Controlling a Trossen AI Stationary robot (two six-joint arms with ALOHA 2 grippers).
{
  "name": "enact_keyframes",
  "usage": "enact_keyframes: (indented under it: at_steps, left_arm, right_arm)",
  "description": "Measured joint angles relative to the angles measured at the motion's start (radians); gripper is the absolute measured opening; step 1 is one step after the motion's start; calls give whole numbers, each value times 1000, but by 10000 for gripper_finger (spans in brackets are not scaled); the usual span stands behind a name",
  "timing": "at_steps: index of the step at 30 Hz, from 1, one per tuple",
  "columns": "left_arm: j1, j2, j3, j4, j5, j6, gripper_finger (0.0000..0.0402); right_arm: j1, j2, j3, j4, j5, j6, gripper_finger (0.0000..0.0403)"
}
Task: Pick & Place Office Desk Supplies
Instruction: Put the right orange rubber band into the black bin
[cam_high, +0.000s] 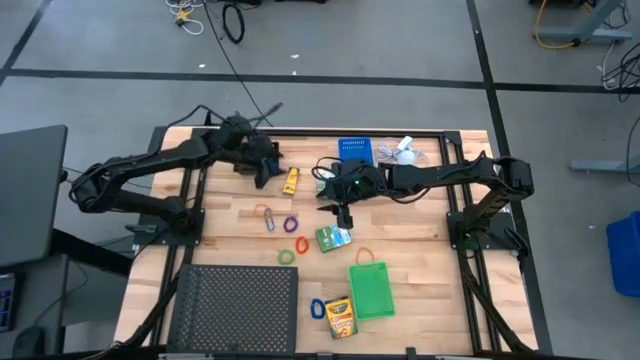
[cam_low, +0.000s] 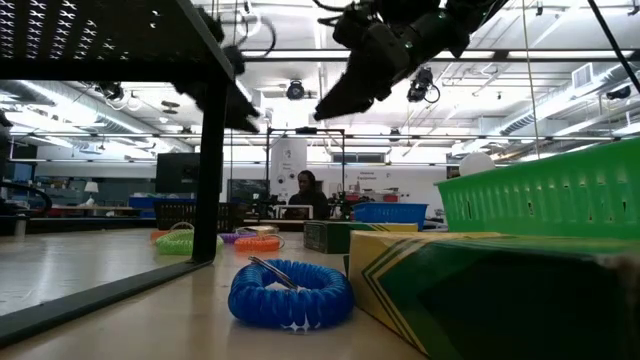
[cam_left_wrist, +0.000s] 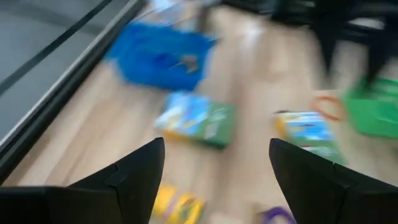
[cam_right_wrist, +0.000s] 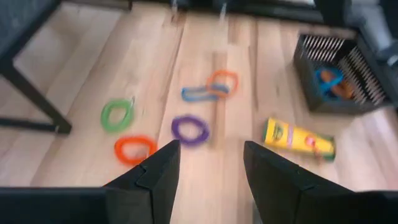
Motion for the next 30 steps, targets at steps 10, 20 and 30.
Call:
enact_keyframes:
  at_steps: [10,20,30]
  left_arm:
    - [-264,-15,0,144,-11,80,298]
    - [-351,-15,-234,554,-45,12,298]
    - [-356,-15,-341,685,-84,-42,298]
  right_arm:
    - [69,0,0,-222,0,47,185]
    - [127,0,-73,-455,28,220,185]
    - [208,1,-190,-429,55,361,185]
